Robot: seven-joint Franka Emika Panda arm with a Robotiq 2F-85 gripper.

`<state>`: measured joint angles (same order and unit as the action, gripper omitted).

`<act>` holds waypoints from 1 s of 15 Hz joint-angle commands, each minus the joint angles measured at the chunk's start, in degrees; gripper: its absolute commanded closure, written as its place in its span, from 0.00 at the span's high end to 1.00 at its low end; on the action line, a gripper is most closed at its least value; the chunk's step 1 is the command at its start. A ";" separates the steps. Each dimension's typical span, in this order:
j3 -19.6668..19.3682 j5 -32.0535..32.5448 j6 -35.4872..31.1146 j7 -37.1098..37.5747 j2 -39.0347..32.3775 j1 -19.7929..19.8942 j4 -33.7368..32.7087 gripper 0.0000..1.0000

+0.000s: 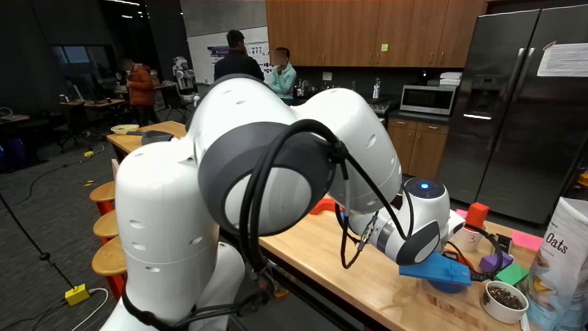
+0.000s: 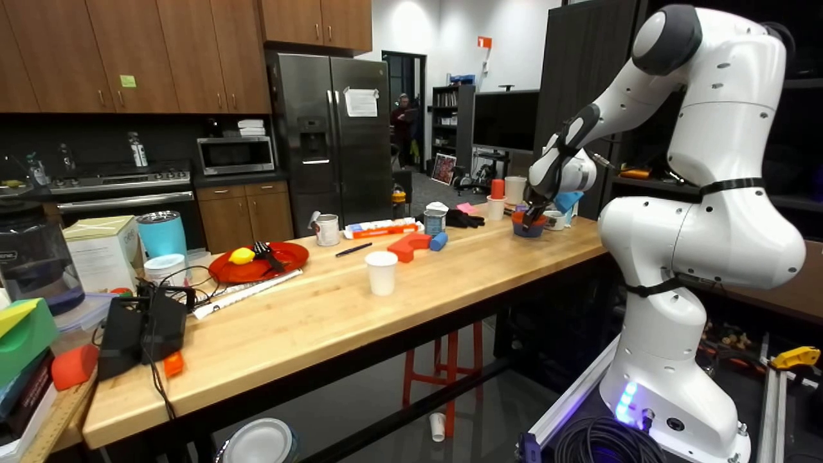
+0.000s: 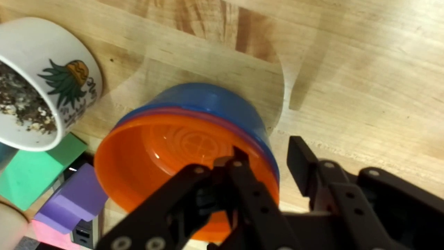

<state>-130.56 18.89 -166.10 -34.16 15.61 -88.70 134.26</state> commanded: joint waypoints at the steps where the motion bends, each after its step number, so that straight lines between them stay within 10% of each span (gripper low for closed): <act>1: 1.83 -1.20 2.98 -0.96 0.53 0.25 -2.26 0.06; 15: 14.03 -5.32 4.93 -11.73 1.92 5.20 -6.11 0.02</act>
<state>-120.54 14.55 -161.70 -40.66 16.64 -85.95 129.46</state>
